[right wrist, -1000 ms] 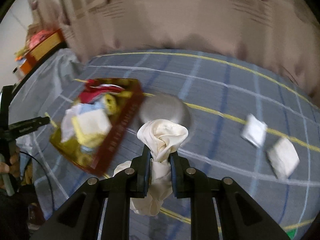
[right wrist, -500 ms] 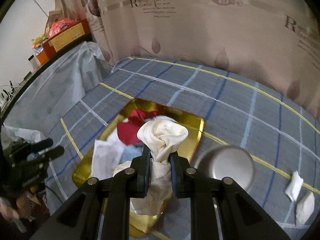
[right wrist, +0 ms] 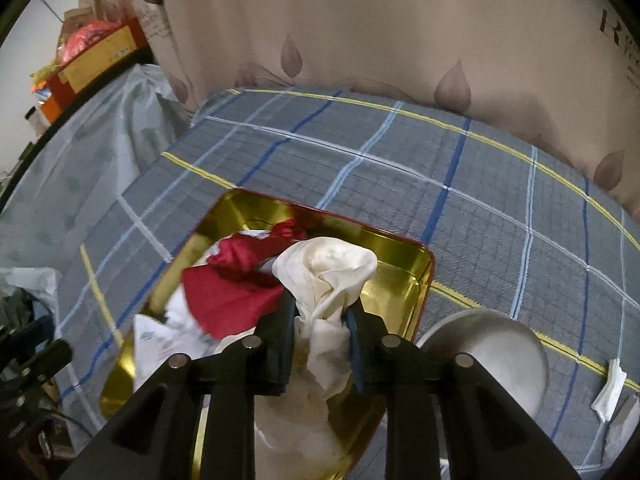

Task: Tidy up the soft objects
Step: 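Carry the cream cloth into the gold tray and open the right gripper, then move the right gripper to the white foam block and grasp it, then lift the foam block with the right gripper while left gripper grasps the white napkin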

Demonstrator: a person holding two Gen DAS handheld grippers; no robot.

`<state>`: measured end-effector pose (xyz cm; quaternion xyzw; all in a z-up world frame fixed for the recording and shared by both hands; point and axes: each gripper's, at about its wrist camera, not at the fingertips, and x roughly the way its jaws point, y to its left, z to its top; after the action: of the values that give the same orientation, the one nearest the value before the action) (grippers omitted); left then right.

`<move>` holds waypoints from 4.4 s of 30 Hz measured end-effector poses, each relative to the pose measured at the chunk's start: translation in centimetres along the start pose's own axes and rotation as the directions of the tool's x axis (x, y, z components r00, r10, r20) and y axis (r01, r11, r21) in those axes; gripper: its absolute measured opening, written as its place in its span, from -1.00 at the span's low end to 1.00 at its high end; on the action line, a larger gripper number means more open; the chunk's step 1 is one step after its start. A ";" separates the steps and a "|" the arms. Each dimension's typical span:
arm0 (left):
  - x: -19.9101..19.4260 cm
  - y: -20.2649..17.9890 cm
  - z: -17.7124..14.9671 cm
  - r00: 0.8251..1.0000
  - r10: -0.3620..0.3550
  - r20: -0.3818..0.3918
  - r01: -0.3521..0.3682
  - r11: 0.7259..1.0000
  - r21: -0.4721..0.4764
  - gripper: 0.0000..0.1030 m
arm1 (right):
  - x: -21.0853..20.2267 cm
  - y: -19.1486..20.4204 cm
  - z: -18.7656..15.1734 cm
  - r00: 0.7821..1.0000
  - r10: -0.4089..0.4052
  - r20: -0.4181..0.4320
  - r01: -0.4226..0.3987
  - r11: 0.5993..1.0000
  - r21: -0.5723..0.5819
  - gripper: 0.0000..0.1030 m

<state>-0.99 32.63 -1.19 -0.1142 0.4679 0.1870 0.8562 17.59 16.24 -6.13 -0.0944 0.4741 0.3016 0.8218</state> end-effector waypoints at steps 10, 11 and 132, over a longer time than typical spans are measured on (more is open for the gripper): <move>0.2 -0.2 -0.1 1.000 -0.012 -0.007 0.012 1.000 0.003 -0.18 | 0.0 -1.4 0.2 1.000 0.004 0.003 -0.004 0.999 0.040 0.08; 0.2 -0.2 -0.1 1.000 -0.014 -0.010 0.014 1.000 0.001 -0.18 | -0.3 -1.4 0.3 1.000 0.008 0.007 -0.009 0.999 0.039 0.09; -0.6 -28.1 -0.7 0.952 -0.269 -0.149 0.307 0.859 0.410 -0.09 | -15.6 -36.6 -17.5 0.939 -0.320 -0.125 0.327 0.717 0.616 0.43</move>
<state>10.19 6.89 -0.50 0.0001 0.5118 -0.0558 0.8573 20.59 -27.11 -7.24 0.1020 0.5273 -0.0224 0.8433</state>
